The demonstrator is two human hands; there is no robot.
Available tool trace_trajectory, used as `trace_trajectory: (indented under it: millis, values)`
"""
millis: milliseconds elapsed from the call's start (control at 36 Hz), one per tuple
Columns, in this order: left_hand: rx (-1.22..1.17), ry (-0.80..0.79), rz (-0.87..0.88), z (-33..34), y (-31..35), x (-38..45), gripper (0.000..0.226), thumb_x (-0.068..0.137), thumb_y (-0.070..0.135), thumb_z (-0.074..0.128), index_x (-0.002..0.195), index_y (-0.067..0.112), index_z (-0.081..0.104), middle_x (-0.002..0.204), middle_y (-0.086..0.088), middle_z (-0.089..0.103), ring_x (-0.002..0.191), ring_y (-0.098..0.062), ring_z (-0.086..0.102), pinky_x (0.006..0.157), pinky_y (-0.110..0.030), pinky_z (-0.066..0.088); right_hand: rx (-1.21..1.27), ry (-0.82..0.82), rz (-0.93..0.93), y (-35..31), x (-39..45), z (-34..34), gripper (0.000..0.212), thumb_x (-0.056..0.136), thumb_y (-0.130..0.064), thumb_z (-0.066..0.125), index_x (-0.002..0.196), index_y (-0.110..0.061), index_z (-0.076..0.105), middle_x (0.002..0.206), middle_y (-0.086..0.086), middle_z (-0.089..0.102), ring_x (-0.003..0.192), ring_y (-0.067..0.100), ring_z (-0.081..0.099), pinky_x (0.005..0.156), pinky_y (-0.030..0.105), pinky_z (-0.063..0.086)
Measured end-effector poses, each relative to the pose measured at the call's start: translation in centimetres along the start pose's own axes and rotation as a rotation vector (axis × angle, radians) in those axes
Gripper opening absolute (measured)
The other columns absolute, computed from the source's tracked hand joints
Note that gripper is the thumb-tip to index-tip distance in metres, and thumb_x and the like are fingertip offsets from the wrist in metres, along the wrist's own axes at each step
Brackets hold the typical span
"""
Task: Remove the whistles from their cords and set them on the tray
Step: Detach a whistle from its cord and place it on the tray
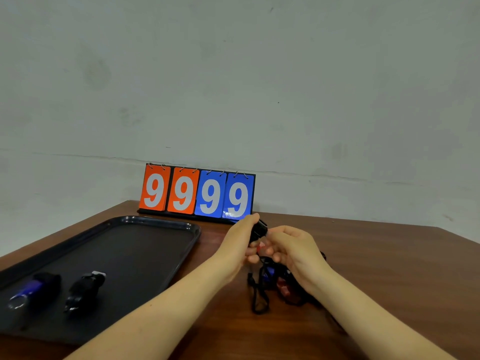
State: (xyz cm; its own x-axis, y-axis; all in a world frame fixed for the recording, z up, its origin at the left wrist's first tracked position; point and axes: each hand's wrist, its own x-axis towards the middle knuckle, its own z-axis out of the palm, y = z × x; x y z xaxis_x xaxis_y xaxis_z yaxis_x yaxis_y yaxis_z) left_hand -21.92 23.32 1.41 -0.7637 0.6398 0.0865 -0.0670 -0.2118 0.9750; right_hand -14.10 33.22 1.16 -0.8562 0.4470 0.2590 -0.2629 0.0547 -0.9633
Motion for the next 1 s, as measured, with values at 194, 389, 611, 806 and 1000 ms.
trace_trajectory:
  millis: [194, 389, 611, 806, 1000]
  values:
    - [0.071, -0.010, 0.022, 0.3, 0.1, -0.1, 0.024, 0.096, 0.033, 0.048, 0.082, 0.014, 0.049, 0.048, 0.004, 0.043, 0.039, -0.006, 0.030, 0.041, -0.020, 0.026, -0.107, -0.012, 0.057, -0.3, -0.2, 0.0, 0.016, 0.091, -0.004, 0.054, 0.079, -0.002, 0.064, 0.056, 0.002, 0.062, 0.049, 0.010, 0.051, 0.045, 0.018, 0.041]
    - [-0.112, -0.108, 0.094, 0.7, 0.2, -0.6, 0.029, 0.101, 0.033, 0.041, 0.098, 0.006, 0.050, 0.055, 0.000, 0.037, 0.045, -0.010, 0.027, 0.041, -0.019, 0.027, -0.193, 0.121, -0.198, -0.5, -0.2, 0.2, 0.013, 0.091, 0.000, 0.056, 0.088, -0.008, 0.065, 0.059, -0.001, 0.064, 0.050, 0.010, 0.058, 0.049, 0.021, 0.047]
    - [-0.271, -0.047, 0.039, 0.4, -0.4, -0.2, 0.029, 0.100, 0.031, 0.045, 0.121, 0.015, 0.056, 0.054, -0.002, 0.043, 0.043, -0.009, 0.032, 0.041, -0.020, 0.033, -0.275, 0.021, -0.121, -0.2, -0.1, 0.1, 0.024, 0.096, -0.015, 0.050, 0.088, -0.008, 0.071, 0.077, 0.007, 0.073, 0.068, 0.017, 0.065, 0.052, 0.022, 0.046]
    - [-0.245, -0.010, -0.031, 0.4, -0.2, -0.3, 0.037, 0.101, 0.033, 0.041, 0.086, 0.003, 0.056, 0.053, -0.003, 0.042, 0.041, -0.010, 0.028, 0.039, -0.020, 0.026, -0.391, -0.026, -0.135, 0.3, 0.1, 0.1, 0.029, 0.100, -0.024, 0.046, 0.086, -0.013, 0.070, 0.074, -0.003, 0.067, 0.067, 0.010, 0.062, 0.052, 0.021, 0.045]
    - [-0.321, -0.068, -0.026, 0.5, -0.1, -0.4, 0.041, 0.103, 0.037, 0.034, 0.106, 0.008, 0.062, 0.062, -0.002, 0.041, 0.044, -0.008, 0.024, 0.040, -0.019, 0.026, -0.388, 0.056, -0.354, 0.8, 0.2, 0.0, 0.034, 0.094, -0.021, 0.059, 0.115, -0.047, 0.054, 0.102, -0.011, 0.065, 0.094, 0.002, 0.065, 0.078, 0.018, 0.053]
